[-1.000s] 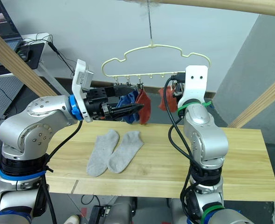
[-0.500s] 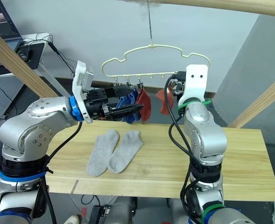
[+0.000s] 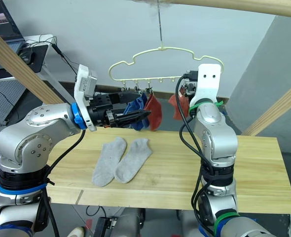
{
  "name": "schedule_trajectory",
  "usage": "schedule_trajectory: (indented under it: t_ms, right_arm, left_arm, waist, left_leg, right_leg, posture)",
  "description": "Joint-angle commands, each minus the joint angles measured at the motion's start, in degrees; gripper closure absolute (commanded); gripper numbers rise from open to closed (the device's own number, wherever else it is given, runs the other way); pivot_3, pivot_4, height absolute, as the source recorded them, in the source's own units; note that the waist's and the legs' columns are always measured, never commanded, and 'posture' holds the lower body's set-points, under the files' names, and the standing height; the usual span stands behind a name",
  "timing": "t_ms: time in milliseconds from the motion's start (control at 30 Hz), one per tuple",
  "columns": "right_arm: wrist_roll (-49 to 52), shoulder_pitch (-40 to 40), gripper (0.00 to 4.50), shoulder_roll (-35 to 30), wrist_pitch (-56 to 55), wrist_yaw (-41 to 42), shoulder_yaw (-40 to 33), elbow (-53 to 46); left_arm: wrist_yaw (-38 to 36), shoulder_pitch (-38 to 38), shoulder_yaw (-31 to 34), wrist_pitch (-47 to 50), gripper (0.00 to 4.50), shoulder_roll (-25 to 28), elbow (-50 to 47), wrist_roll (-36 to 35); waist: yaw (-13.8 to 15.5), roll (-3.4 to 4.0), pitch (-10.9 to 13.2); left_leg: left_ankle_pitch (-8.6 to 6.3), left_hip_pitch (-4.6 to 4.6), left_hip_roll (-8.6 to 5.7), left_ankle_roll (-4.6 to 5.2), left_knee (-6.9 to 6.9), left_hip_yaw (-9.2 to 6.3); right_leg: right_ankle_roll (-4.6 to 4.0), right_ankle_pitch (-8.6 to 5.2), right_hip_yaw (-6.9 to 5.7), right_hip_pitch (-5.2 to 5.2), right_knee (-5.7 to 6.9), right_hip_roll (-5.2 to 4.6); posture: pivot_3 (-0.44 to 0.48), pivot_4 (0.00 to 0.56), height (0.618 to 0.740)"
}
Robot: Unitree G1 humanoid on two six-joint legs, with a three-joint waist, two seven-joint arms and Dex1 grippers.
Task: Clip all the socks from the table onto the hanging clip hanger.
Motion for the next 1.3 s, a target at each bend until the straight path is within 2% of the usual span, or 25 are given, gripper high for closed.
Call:
schedule_trajectory:
  t_ms: [33,967,1300]
  right_arm:
    - [0.2,-2.1,2.43,0.5,-2.2,0.2,-0.1,-0.4]
    - [0.3,-3.5,2.43,1.6,-2.9,-0.1,-0.3,1.7]
    - [-0.2,-1.7,2.43,2.5,-0.3,-0.8,0.4,-1.1]
  left_arm:
    - [0.3,0.3,1.7,-0.1,0.7,0.7,-2.5,-1.2]
    - [1.3,0.5,1.3,-0.6,0.7,1.0,-2.6,-0.9]
    - [1.3,0.5,1.0,-1.1,0.7,1.0,-2.2,-0.6]
  waist:
    - [0.0,0.0,0.0]
    - [0.6,0.01,0.0]
    - [0.6,0.02,0.0]
  left_leg:
    - [0.0,0.0,0.0,0.0,0.0,0.0]
    - [0.0,0.0,0.0,0.0,-0.05,0.0]
    - [0.0,0.0,0.0,0.01,-0.09,0.0]
  right_leg:
    - [0.0,0.0,0.0,0.0,0.0,0.0]
    - [0.0,0.0,0.0,-0.01,-0.07,0.0]
    - [0.0,0.0,0.0,-0.01,-0.11,0.0]
  posture:
    - [0.081,0.316,0.74]
    - [0.094,0.316,0.74]
    - [0.082,0.319,0.74]
